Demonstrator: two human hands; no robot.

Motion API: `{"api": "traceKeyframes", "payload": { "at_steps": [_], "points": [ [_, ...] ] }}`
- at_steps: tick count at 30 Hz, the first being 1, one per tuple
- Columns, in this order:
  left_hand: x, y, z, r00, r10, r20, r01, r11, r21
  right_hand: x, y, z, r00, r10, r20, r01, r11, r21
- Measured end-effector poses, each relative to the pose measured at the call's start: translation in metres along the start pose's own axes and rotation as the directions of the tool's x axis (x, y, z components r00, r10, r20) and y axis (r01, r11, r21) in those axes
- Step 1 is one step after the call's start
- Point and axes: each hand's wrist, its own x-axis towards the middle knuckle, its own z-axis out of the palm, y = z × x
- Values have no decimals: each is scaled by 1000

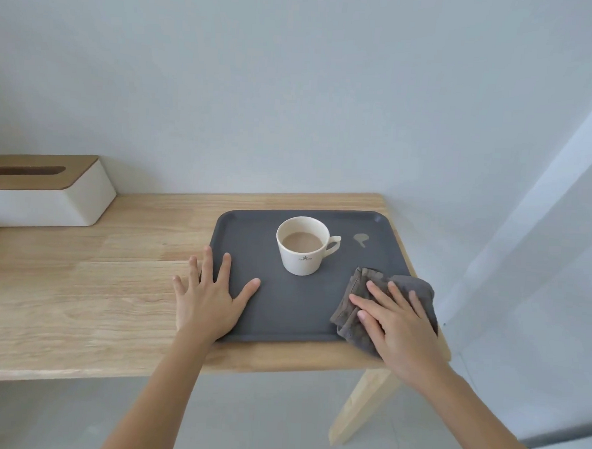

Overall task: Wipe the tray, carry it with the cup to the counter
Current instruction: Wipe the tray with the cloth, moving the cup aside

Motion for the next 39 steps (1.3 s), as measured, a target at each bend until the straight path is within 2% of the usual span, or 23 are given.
{"api": "traceKeyframes", "payload": {
  "at_steps": [3, 6, 7, 9, 11, 12, 14, 17, 22, 24, 29, 39],
  "points": [
    [1, -1, 1, 1000, 6, -21, -6, 1000, 1, 3, -3, -3, 999, 45, 28, -44, 997, -59],
    [0, 0, 0, 1000, 7, -22, -7, 1000, 6, 14, -3, -10, 995, 68, 75, -72, 996, 53],
    [-1, 0, -1, 1000, 7, -23, -7, 1000, 8, 17, -4, -15, 997, 63, 52, -69, 988, 138],
    [-1, 2, -4, 999, 3, -47, -4, 999, -32, 27, -11, -25, 995, 42, -89, -10, 946, 325],
    [-1, 9, -10, 993, -1, -117, -20, 983, -181, 42, -21, -35, 979, 44, -201, 57, 880, 472],
    [0, 14, -12, 989, 11, -146, -50, 962, -267, 51, -26, -39, 981, 45, -191, 60, 858, 511],
    [3, 26, -17, 984, 90, -154, -148, 896, -418, 70, -33, -41, 998, 18, -63, 19, 839, 544],
    [9, 49, -19, 972, 223, -70, -220, 773, -594, 94, -34, -29, 995, -6, 104, -58, 802, 595],
    [17, 63, -20, 972, 199, -124, -222, 607, -763, 112, -43, -21, 998, -42, 50, -1, 751, 660],
    [19, 63, -22, 975, 176, -139, -216, 570, -793, 115, -48, -20, 998, -48, 27, 18, 744, 668],
    [33, 42, -32, 974, 147, -170, -224, 569, -791, 130, -71, -19, 998, -68, 1, 49, 738, 673],
    [86, -24, -56, 982, 143, -120, -186, 674, -715, 177, -141, -4, 997, -72, 20, 37, 705, 708]
  ]
}}
